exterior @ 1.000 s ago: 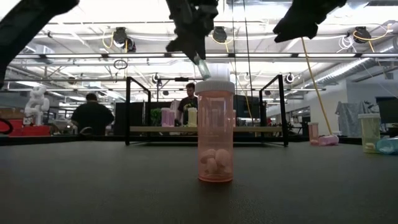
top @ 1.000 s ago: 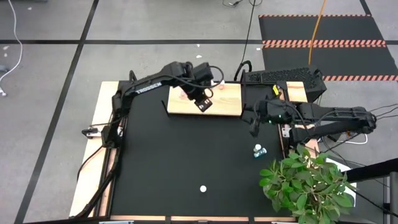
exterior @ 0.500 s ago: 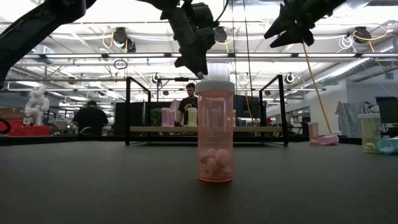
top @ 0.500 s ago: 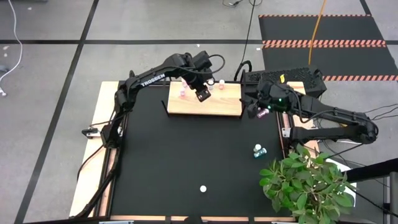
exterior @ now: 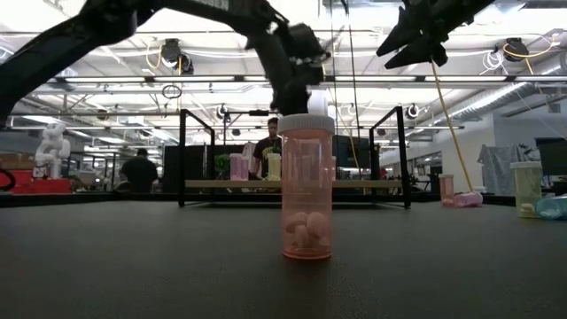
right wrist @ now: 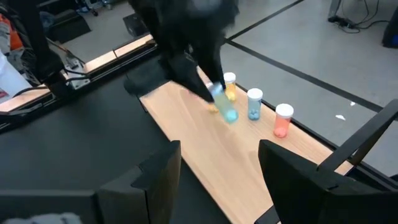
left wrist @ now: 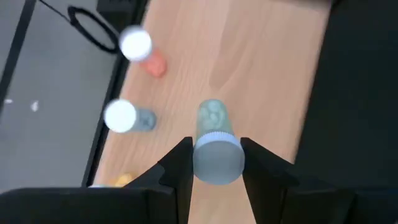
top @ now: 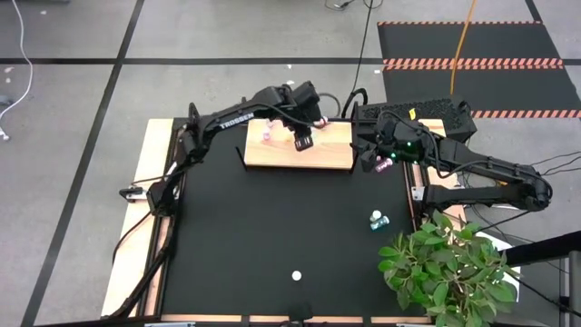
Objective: Pick and place medicine bottles onto shelf by color
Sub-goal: Put the bottom blue pill bottle on the shelf aligned with the other blue pill bottle
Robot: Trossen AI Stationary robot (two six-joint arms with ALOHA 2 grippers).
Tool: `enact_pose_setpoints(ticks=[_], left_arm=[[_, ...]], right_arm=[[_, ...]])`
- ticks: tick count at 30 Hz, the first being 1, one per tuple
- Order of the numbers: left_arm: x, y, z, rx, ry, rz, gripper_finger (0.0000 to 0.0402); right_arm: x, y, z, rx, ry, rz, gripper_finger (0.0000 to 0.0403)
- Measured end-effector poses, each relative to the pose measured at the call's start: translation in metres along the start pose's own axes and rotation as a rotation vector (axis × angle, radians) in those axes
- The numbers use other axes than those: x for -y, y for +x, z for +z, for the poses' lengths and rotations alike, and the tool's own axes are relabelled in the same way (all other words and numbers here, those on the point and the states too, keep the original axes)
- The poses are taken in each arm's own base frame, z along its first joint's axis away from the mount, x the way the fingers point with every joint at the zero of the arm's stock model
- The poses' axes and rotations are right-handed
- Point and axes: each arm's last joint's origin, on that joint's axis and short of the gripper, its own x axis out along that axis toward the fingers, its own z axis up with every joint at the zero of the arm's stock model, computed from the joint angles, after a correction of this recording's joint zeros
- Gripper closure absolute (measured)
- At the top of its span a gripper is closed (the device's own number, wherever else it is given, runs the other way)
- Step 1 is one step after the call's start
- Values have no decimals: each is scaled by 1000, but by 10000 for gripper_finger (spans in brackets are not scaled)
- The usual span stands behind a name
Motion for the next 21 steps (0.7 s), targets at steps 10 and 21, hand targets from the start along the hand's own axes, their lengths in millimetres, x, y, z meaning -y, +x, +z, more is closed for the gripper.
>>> enact_pose_setpoints(ticks=[10, 21], left_arm=[[5, 30, -13, -175, 154, 56, 284], [4, 34, -7, -118, 212, 73, 262]], right_arm=[[1, 0, -3, -25, 51, -11, 193], [1, 0, -3, -27, 73, -12, 193]])
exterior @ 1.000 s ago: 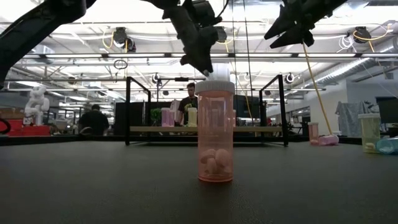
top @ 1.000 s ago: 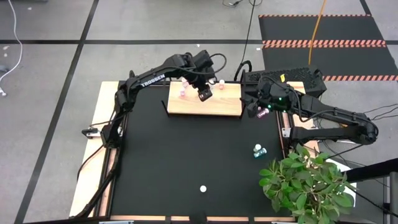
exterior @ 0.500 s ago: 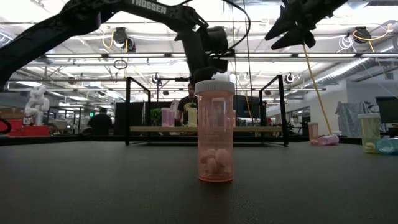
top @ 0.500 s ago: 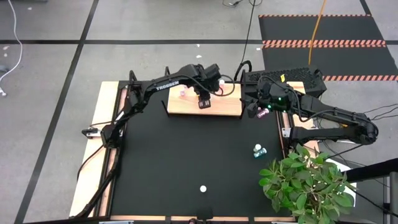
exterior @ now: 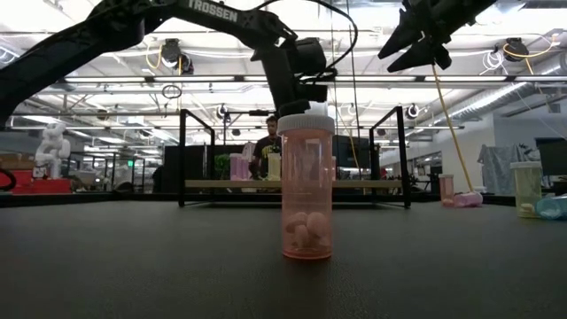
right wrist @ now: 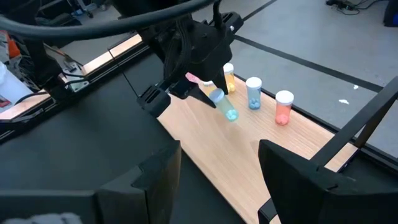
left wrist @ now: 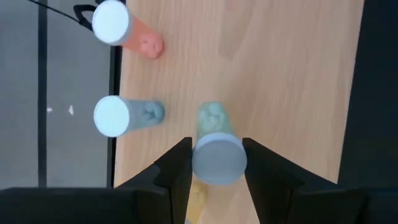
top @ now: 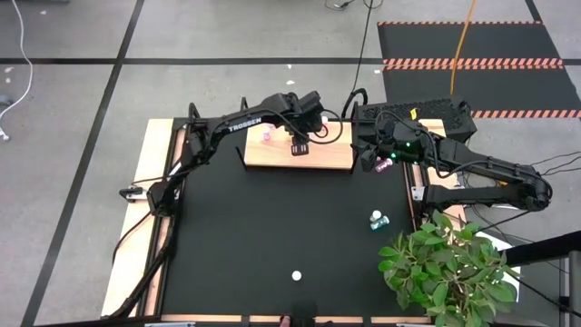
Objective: Pick and place medicine bottles onto shelf by color
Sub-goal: Put the bottom blue pill bottle on the shelf aligned with the other blue pill bottle
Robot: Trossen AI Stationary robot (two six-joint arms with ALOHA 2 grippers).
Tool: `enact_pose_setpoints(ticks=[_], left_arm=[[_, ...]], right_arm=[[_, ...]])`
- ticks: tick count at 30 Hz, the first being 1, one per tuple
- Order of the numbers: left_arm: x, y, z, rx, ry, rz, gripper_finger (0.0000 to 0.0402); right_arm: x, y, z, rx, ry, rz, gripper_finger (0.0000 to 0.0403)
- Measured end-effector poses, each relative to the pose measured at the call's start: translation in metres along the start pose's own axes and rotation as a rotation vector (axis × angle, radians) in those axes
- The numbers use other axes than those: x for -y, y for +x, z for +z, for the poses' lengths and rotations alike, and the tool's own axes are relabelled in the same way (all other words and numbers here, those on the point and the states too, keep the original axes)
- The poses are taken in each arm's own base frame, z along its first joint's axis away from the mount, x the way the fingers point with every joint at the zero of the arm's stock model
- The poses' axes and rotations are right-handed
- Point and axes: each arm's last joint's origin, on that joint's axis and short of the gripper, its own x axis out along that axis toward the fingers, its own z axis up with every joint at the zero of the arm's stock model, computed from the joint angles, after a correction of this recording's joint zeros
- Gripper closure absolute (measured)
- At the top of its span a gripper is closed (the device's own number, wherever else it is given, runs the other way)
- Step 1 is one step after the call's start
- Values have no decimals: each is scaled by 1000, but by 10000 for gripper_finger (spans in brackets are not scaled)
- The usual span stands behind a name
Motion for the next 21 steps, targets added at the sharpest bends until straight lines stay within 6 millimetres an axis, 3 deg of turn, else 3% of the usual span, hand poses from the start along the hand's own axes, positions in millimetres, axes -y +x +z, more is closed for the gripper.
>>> enact_pose_setpoints(ticks=[6, 21], left_arm=[[1, 16, -2, -35, 3, -16, 261], [-4, 15, 2, 21, -6, 13, 265]], right_arm=[[0, 0, 0, 0, 0, 0, 193], [0, 0, -1, -12, 28, -2, 193]])
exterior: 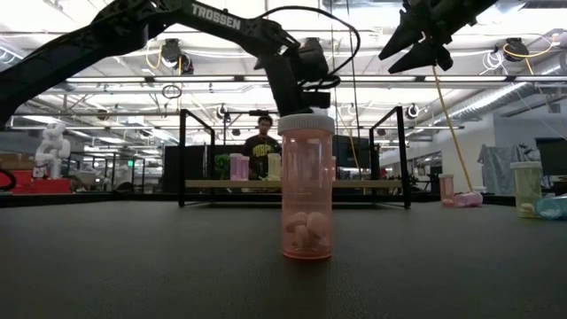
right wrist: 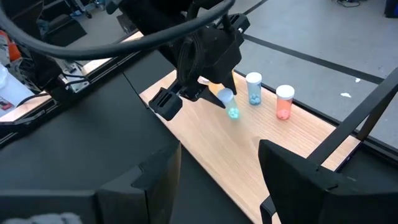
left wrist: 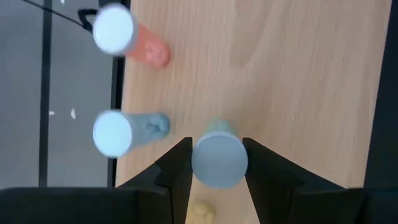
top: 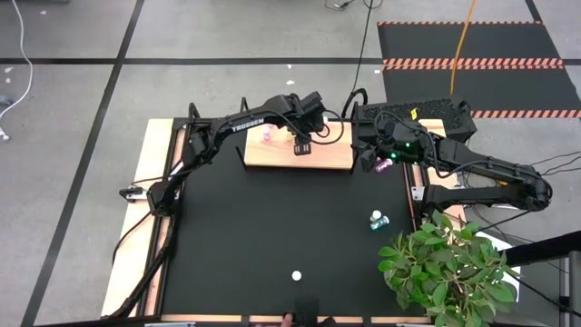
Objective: Pick and place medicine bottles onto shelf by color
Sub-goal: Put the bottom blue pill bottle on the shelf aligned with the other blue pill bottle
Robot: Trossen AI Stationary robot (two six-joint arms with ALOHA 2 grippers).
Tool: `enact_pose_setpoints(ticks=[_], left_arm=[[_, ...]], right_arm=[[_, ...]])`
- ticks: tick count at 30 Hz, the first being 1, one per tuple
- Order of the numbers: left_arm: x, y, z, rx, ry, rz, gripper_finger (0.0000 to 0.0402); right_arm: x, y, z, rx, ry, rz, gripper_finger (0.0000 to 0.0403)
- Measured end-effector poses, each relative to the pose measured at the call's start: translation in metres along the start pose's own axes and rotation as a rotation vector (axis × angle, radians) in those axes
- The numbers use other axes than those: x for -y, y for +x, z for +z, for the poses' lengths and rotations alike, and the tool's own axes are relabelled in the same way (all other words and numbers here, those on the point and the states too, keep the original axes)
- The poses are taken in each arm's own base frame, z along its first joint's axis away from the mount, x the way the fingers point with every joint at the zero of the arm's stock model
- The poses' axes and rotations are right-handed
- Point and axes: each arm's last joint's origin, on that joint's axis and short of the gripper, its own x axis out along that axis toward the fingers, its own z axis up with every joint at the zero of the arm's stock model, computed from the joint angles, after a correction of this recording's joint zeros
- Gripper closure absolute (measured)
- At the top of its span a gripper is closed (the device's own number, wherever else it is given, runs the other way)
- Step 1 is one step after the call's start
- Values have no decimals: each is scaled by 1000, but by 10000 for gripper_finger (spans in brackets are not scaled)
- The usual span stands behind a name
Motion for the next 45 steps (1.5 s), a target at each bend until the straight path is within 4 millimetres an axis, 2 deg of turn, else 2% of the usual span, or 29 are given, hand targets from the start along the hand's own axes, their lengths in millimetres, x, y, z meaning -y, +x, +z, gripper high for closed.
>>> enact_pose_setpoints(ticks=[19, 28, 45], left_arm=[[-4, 0, 0, 22, 9, -18, 265], [-13, 4, -6, 14, -6, -33, 265], [-13, 4, -6, 32, -15, -59, 256]], right_arm=[[0, 0, 0, -5, 32, 0, 193], [0, 0, 0, -6, 47, 1, 193], [0, 0, 0, -5, 56, 3, 193]])
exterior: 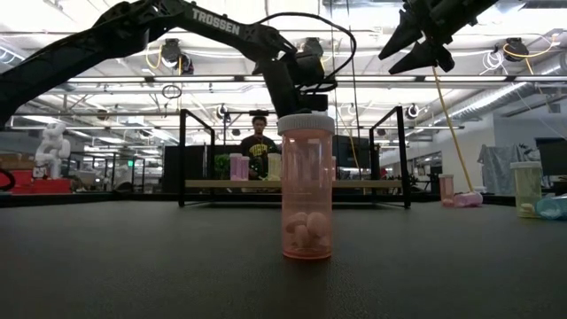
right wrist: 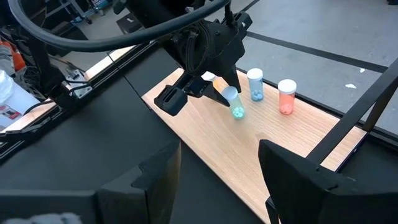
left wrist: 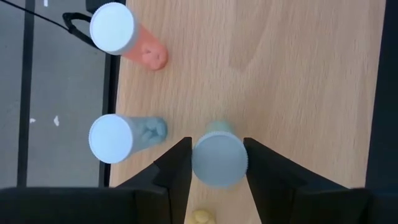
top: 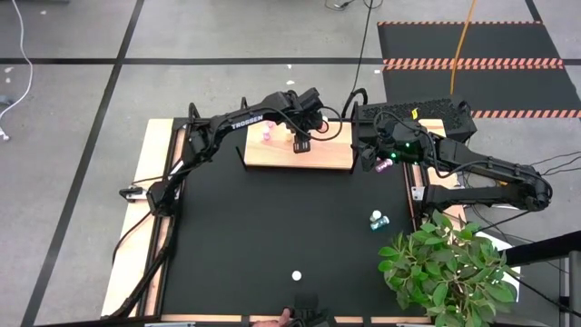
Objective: Pick and place medicine bottles onto shelf by color
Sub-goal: Put the bottom blue pill bottle on the shelf aligned with the other blue pill bottle, then put the top orange pill bottle on the shelf aligned with the other orange pill bottle
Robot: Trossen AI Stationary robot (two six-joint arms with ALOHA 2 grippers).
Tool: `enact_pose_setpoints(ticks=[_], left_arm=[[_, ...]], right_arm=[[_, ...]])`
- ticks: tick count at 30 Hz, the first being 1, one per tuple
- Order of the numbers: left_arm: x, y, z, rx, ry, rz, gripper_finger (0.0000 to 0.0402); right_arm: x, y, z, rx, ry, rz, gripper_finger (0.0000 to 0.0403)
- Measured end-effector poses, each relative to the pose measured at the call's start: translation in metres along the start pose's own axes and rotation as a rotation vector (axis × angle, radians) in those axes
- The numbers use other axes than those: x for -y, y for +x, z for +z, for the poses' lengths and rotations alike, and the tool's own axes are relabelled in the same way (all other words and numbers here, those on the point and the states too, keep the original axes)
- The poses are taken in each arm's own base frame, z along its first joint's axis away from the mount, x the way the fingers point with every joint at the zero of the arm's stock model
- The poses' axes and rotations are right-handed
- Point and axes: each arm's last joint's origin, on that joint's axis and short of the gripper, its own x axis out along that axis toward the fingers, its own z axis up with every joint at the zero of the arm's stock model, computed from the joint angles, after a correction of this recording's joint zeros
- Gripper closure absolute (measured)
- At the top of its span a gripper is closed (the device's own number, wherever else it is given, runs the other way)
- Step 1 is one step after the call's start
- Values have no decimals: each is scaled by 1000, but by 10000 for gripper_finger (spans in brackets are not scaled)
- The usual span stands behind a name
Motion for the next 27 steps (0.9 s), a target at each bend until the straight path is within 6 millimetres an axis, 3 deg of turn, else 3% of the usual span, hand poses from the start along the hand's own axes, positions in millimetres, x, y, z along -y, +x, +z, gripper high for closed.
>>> enact_pose_setpoints(ticks=[16, 21, 27], left_arm=[[0, -5, -3, -48, -16, 39, 183], [2, -32, 0, -19, -17, 58, 168], [12, -82, 7, 59, 4, 84, 151]], right_arm=[[-1, 0, 0, -11, 20, 25, 193], [0, 0, 0, -10, -4, 23, 193], [-1, -3, 11, 28, -21, 99, 193]])
